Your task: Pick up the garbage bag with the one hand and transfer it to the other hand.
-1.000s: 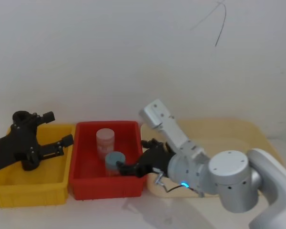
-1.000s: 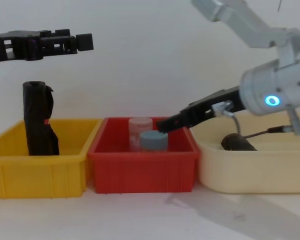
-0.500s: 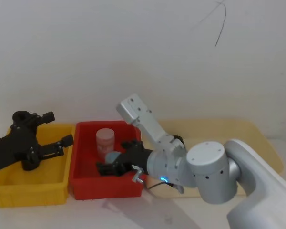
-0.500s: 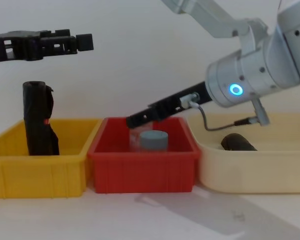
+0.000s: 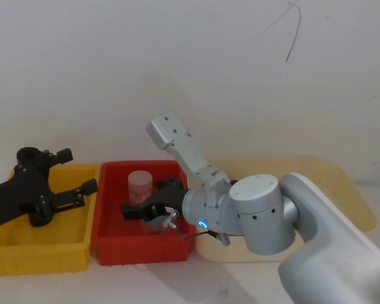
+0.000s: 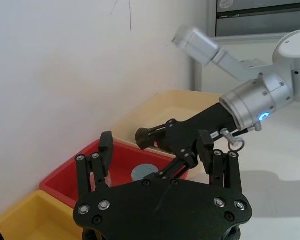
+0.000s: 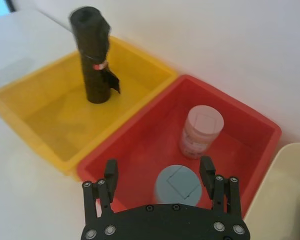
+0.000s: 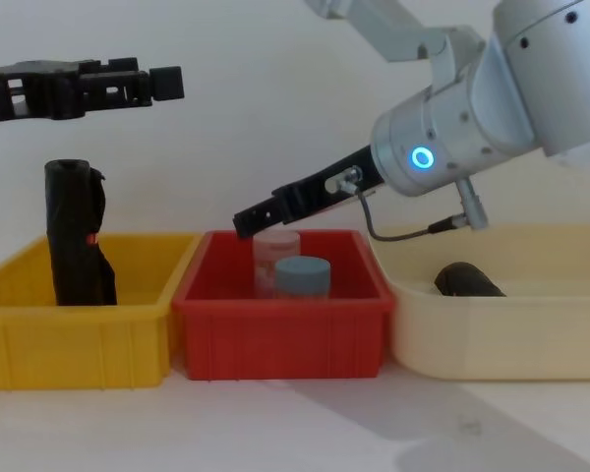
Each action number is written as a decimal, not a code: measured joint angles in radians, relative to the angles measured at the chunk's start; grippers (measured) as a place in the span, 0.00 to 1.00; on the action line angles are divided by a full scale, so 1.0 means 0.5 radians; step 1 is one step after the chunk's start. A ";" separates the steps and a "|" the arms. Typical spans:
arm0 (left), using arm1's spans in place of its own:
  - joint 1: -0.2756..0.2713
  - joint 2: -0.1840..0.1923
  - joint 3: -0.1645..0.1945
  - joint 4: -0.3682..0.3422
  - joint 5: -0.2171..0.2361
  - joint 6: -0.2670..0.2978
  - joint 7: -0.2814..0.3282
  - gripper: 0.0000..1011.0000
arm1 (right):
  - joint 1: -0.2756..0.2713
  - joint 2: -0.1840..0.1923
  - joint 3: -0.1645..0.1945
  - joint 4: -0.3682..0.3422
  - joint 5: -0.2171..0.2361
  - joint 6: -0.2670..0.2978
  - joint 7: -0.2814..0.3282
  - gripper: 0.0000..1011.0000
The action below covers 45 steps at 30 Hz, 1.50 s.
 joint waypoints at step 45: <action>0.000 0.000 0.000 0.000 0.000 0.000 0.000 0.99 | 0.124 -0.189 0.090 0.517 -0.085 0.078 -0.095 0.77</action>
